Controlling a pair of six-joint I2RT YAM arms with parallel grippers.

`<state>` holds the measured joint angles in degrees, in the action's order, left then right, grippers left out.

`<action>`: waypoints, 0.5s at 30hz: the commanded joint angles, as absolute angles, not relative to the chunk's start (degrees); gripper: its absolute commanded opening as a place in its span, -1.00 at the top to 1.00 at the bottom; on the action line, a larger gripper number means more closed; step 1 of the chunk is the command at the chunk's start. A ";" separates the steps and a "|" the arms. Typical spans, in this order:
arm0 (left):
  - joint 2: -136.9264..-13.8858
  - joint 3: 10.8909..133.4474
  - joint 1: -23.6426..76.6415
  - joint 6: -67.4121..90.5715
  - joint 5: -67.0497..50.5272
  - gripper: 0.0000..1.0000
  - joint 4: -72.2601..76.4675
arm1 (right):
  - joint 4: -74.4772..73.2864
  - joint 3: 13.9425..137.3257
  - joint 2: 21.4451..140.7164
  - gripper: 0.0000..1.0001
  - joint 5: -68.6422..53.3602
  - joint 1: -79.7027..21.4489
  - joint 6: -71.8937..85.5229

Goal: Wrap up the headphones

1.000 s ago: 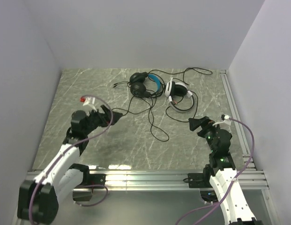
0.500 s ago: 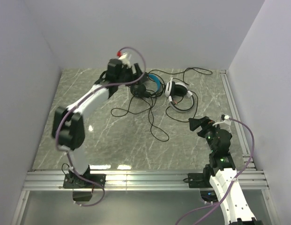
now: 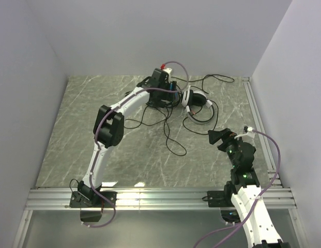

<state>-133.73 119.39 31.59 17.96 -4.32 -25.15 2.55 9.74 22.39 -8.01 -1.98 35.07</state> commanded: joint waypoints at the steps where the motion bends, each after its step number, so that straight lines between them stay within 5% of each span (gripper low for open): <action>1: -134.12 124.27 33.92 11.87 -0.18 -0.51 -26.54 | 4.48 9.76 22.68 -1.00 -7.73 -1.84 34.98; 15: -141.85 130.43 36.74 5.54 10.63 -0.52 -31.38 | 4.66 10.11 23.55 -1.00 -8.09 -1.76 34.98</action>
<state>-140.16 127.17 36.58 7.94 6.55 -29.91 2.57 9.74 23.22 -8.12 -1.98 35.07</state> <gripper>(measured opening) 0.762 0.999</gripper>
